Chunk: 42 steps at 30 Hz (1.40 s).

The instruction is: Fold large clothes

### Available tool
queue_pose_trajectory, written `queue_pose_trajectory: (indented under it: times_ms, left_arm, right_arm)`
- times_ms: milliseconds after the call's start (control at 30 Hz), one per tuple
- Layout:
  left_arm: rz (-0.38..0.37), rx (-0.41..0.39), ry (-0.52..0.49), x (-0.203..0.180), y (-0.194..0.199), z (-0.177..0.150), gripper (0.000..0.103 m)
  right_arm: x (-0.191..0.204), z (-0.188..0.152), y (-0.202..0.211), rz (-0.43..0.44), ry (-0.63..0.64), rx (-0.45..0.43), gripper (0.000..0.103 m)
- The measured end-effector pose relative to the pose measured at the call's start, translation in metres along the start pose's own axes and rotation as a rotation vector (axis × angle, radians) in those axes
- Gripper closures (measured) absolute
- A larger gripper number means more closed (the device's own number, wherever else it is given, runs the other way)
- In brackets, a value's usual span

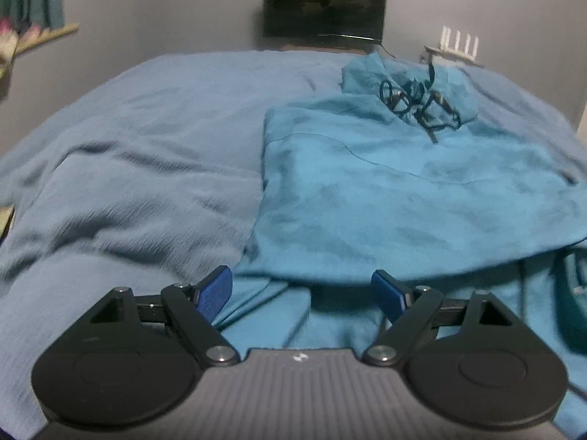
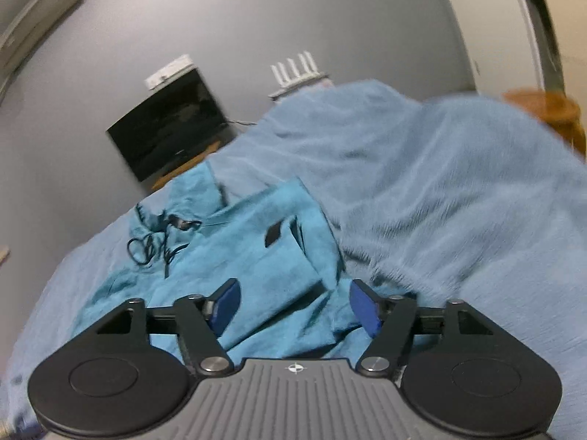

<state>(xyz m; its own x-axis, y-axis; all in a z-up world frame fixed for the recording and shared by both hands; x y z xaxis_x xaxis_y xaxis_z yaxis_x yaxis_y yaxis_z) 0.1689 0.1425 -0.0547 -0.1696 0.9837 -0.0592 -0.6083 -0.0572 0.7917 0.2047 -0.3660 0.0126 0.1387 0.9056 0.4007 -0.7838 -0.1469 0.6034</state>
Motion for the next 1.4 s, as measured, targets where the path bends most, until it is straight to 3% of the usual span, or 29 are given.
queue_pose_trajectory:
  times_ms: [200,400,600,800,967,1067,1167,1300,1400]
  left_arm:
    - [-0.091,0.014,0.013,0.02,0.077,-0.023,0.02]
    - [-0.103,0.078,-0.024,0.035,0.129,-0.067,0.02]
    - [-0.207,0.106,-0.017,0.026,0.157,-0.111,0.02]
    - [-0.297,0.177,-0.031,0.01,0.172,-0.141,0.02]
    - [-0.354,0.222,-0.005,0.003,0.169,-0.153,0.021]
    - [-0.37,0.218,0.01,0.0,0.16,-0.151,0.022]
    - [-0.353,0.22,-0.022,-0.007,0.152,-0.148,0.028]
    - [-0.357,0.236,-0.021,-0.004,0.151,-0.149,0.04]
    - [-0.394,0.254,0.01,0.001,0.153,-0.152,0.044]
  right_arm:
    - [-0.007,-0.003,0.087,-0.02,0.209,-0.026,0.018]
    - [-0.023,-0.036,0.131,0.044,0.266,0.101,0.017]
    - [-0.041,-0.086,0.151,0.065,0.293,0.231,0.018]
    - [-0.037,-0.113,0.17,0.038,0.38,0.259,0.018]
    - [-0.032,-0.125,0.182,0.071,0.397,0.294,0.018]
    - [-0.026,-0.126,0.181,0.09,0.408,0.291,0.025]
    - [-0.013,-0.13,0.178,0.152,0.395,0.317,0.029]
    - [-0.006,-0.145,0.169,0.154,0.419,0.402,0.031]
    - [-0.006,-0.151,0.169,0.154,0.439,0.42,0.031]
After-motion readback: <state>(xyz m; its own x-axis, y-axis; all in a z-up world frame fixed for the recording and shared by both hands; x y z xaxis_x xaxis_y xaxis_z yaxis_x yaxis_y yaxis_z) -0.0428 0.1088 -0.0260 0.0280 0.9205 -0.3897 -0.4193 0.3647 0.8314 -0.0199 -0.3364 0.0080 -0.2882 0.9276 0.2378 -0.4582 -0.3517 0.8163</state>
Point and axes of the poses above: each gripper's, at about its wrist camera, not at the fingertips, and y roughly against the way its jaws point, x to its left, z to its top, the point moved 10 cm from there along -y, roughly the way its jaws point, and after that the axes turned 10 degrees about x, right-handed, at the moved point
